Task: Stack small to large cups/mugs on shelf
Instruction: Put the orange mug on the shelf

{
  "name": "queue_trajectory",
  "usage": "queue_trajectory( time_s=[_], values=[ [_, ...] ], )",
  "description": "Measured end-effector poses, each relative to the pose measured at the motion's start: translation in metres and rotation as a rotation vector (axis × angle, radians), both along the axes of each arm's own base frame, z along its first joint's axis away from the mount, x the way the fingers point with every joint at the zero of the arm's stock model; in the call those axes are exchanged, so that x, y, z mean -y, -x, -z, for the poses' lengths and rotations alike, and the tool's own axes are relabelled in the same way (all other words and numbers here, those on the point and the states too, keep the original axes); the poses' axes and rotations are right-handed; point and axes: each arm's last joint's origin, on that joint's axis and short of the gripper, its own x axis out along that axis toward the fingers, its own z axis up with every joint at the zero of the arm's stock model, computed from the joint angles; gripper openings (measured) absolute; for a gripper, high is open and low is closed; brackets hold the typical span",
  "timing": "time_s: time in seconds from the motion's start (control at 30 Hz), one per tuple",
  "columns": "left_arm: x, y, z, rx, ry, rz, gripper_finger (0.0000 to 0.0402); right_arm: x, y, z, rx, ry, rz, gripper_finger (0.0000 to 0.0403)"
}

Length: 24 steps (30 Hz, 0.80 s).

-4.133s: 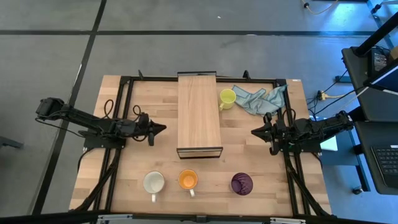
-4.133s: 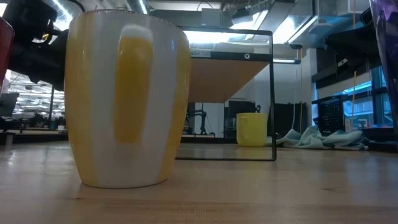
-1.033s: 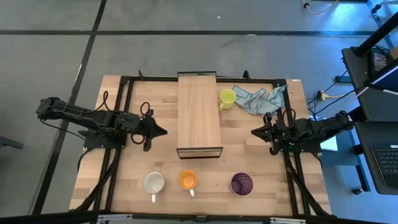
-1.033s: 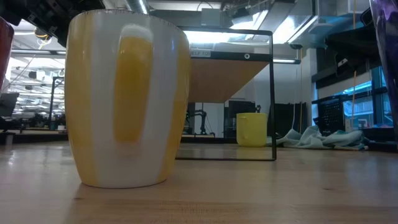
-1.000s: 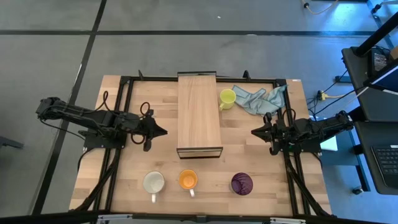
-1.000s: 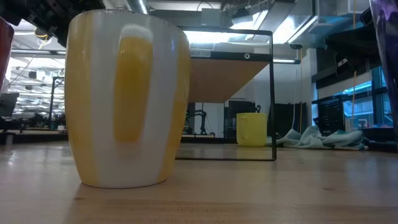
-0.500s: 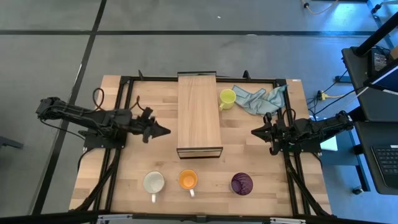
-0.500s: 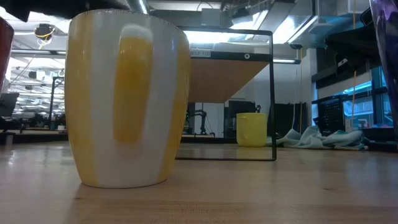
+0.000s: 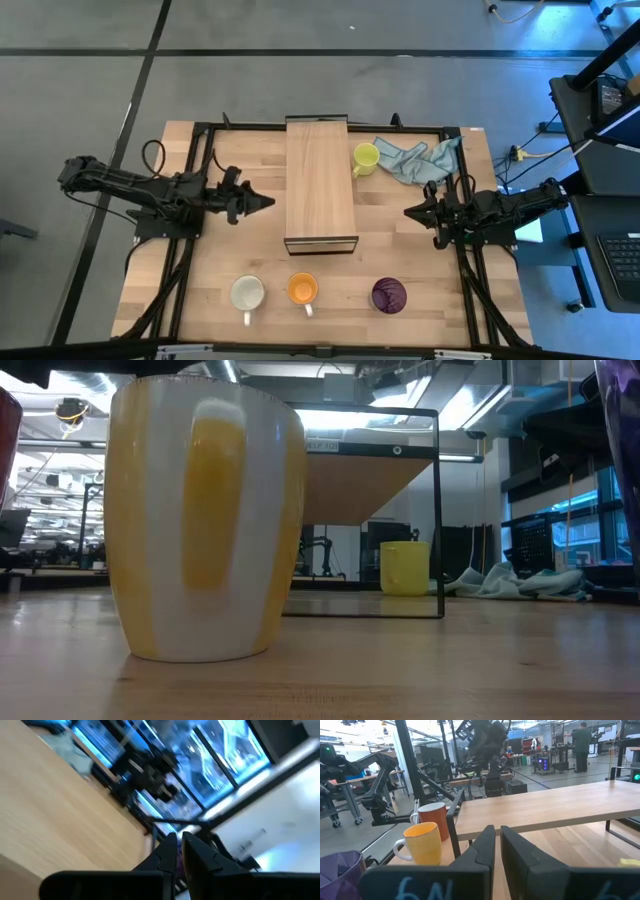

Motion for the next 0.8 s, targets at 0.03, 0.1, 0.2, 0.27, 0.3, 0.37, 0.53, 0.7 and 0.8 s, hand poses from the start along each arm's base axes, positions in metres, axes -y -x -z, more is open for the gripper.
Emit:
queue_trajectory(
  time_s=[0.03, 0.1, 0.2, 0.27, 0.3, 0.37, 0.53, 0.7, 0.8],
  values=[
    [0.000, 0.000, -0.001, 0.008, 0.010, -0.012, 0.0023, 0.000, 0.000, 0.000, 0.000, 0.000, 0.000, 0.0032],
    [0.002, 0.000, -0.003, 0.028, 0.010, 0.011, 0.0023, 0.000, 0.000, 0.000, 0.000, 0.001, 0.000, 0.0032],
    [0.007, 0.001, -0.006, 0.057, -0.027, 0.092, 0.0023, 0.000, 0.000, 0.000, 0.000, 0.000, 0.000, 0.0032],
    [0.010, 0.001, -0.005, 0.055, -0.032, 0.129, 0.0023, 0.000, 0.000, 0.000, 0.000, 0.001, 0.000, 0.0032],
    [0.012, 0.002, -0.006, 0.039, -0.035, 0.148, 0.0023, 0.000, 0.000, 0.000, 0.000, 0.001, 0.000, 0.0032],
    [0.015, 0.002, -0.008, -0.036, -0.045, 0.180, 0.0023, 0.000, 0.000, 0.000, 0.000, 0.000, 0.000, 0.0032],
    [0.020, 0.007, -0.037, -0.379, -0.168, 0.199, 0.0023, 0.000, 0.000, 0.000, 0.000, 0.000, 0.000, 0.0032],
    [0.023, 0.009, -0.082, -0.609, -0.331, 0.225, 0.0023, 0.000, 0.000, 0.000, -0.002, 0.001, 0.000, 0.0032],
    [0.030, 0.002, -0.096, -0.708, -0.373, 0.262, 0.0023, 0.000, 0.000, 0.001, -0.005, 0.002, 0.000, 0.0032]
  ],
)
